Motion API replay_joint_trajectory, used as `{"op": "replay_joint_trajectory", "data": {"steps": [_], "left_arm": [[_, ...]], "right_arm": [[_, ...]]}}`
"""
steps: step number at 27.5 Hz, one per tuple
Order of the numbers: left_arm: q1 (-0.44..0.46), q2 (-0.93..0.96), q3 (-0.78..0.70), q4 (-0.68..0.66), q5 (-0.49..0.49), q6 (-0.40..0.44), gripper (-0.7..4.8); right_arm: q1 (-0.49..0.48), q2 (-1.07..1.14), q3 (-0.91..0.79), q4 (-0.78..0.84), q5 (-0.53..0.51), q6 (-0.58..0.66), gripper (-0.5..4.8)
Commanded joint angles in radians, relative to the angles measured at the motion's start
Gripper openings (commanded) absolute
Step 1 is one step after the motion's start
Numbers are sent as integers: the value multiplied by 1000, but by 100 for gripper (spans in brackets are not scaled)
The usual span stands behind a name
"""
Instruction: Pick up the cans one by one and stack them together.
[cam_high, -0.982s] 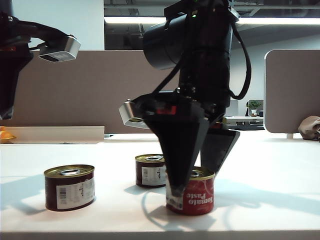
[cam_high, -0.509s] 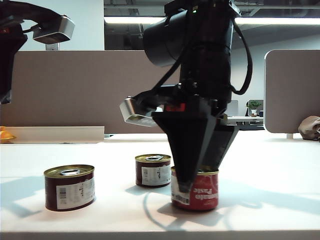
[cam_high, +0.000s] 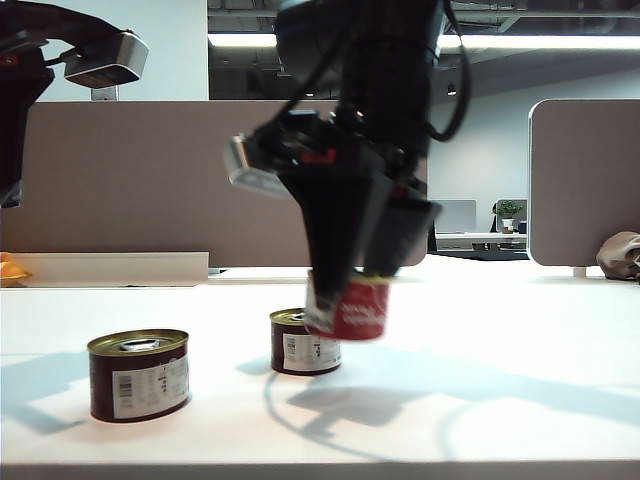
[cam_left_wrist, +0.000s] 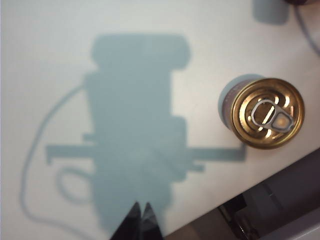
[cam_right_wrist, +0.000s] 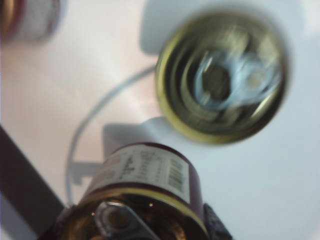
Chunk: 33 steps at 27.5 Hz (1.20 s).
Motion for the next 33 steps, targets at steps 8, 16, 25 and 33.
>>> {"op": "replay_joint_trajectory", "data": {"steps": [8,16,25,33], "left_arm": [[1,-102,3,11,-18,-53,-7],[1,-126,3,1,-48,-52,-7],[1,-126,3,5,-48,-49,-7],[1,-126,3,17,-47,-49,-7]], "right_arm": [[-16,0,47,173,29,-5,202],[-28,37,47,209,30,-4,203],[-30,45,47,192,73,-6,203],[-36,45,47,133,74,-6,203]]}}
